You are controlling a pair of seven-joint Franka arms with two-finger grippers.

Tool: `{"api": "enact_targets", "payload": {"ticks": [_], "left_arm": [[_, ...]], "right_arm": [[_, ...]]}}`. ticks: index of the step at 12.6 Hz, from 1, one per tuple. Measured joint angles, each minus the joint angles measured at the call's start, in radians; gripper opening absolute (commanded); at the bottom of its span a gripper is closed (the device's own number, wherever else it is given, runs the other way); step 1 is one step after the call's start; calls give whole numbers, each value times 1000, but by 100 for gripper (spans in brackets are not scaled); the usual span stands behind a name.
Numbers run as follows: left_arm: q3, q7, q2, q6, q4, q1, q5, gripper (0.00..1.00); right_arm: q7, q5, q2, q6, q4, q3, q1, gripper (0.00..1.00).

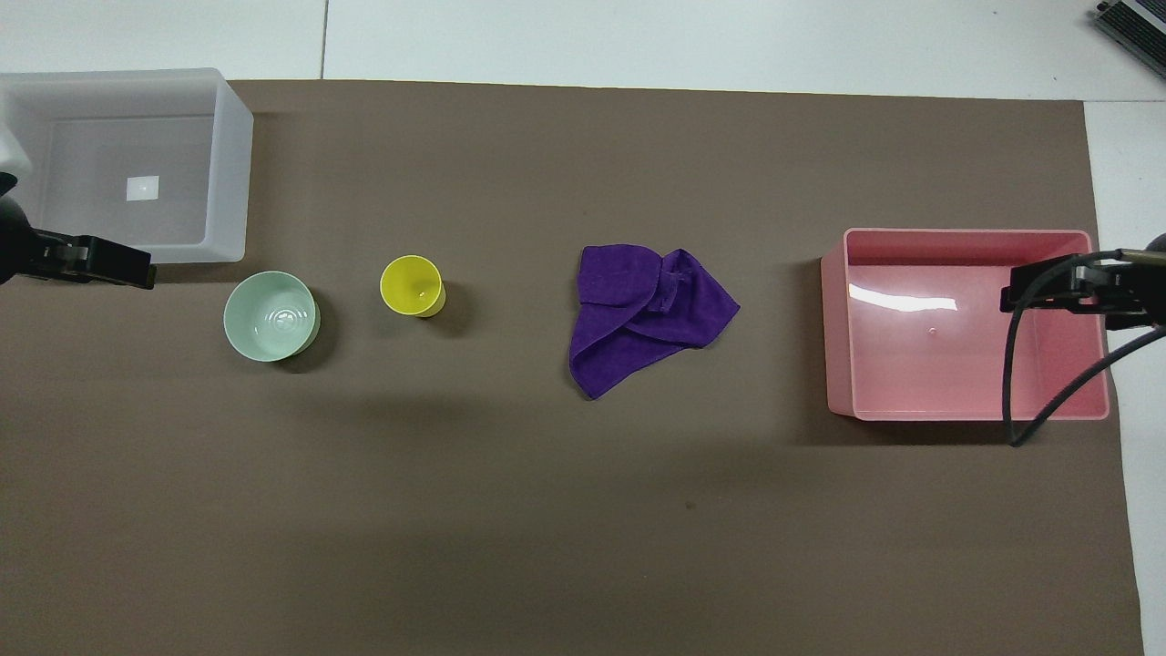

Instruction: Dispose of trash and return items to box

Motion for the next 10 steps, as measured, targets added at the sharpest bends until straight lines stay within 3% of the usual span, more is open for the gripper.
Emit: {"api": "enact_targets", "payload": {"ticks": [5,10], "left_arm": [[2,-7,10,212,-181,13,0,100],[3,-7,91,445,-322,35,-3,100]], "right_arm": [[0,0,0,0,0,0,0,100],[0,0,0,0,0,0,0,100]]}}
